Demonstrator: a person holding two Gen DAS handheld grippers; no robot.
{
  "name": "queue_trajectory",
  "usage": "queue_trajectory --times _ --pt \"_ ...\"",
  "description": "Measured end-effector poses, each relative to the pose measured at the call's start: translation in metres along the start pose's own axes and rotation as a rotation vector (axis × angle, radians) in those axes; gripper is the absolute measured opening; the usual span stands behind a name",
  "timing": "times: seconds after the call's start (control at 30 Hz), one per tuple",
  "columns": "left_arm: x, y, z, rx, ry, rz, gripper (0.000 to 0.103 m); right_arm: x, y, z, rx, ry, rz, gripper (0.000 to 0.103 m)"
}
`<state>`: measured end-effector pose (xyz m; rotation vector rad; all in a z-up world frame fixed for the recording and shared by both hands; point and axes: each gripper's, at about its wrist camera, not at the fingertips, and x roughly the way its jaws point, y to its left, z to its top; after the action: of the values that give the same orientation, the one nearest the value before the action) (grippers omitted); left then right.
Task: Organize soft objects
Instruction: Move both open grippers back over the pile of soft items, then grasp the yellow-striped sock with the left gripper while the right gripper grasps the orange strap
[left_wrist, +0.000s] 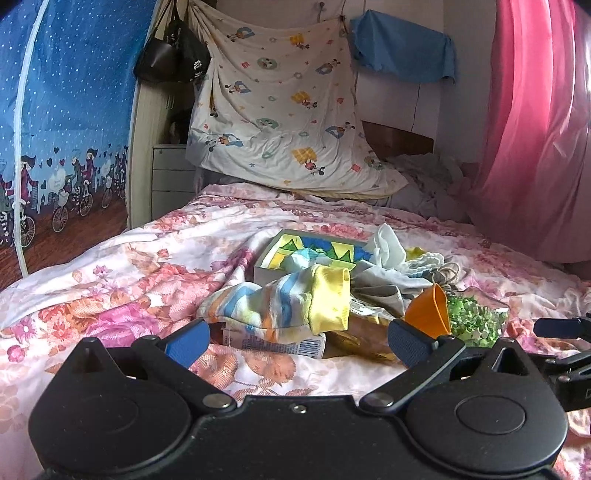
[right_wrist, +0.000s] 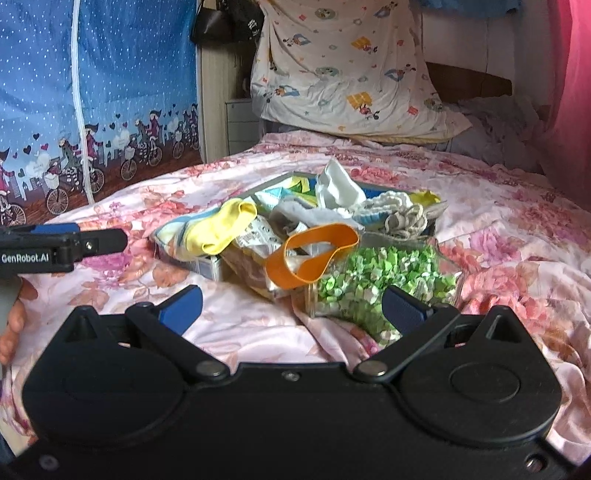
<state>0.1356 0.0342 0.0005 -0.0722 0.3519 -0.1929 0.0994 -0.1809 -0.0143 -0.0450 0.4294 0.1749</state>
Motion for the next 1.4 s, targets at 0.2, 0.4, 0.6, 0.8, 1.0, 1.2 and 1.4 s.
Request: queue_trajectory --times 0.2,0.4,0.6,0.8,1.0,1.2,1.4 --pt "0.010 0.001 0.001 0.001 0.019 0.014 0.102 0.007 0.002 -0.003 -0.008 0.023 0.011 0.102" --pt "0.015 0.005 0.002 -0.033 0.041 0.020 0.102 0.014 0.004 -0.005 -0.005 0.049 0.026 0.102" --pt "0.021 0.005 0.004 -0.040 0.041 0.024 0.102 0.016 0.006 -0.005 -0.011 0.058 0.049 0.102" --pt "0.036 0.003 0.005 -0.023 0.055 0.013 0.102 0.029 0.005 0.003 -0.020 0.039 0.077 0.102" --pt "0.048 0.007 0.009 -0.031 0.052 0.010 0.102 0.039 -0.005 0.007 0.010 0.036 0.088 0.102" --pt "0.058 0.005 0.011 -0.007 0.052 -0.004 0.102 0.050 -0.014 0.010 0.045 0.033 0.096 0.102" --pt "0.070 -0.003 0.011 0.082 0.053 -0.025 0.102 0.065 -0.018 0.016 0.051 0.032 0.088 0.098"
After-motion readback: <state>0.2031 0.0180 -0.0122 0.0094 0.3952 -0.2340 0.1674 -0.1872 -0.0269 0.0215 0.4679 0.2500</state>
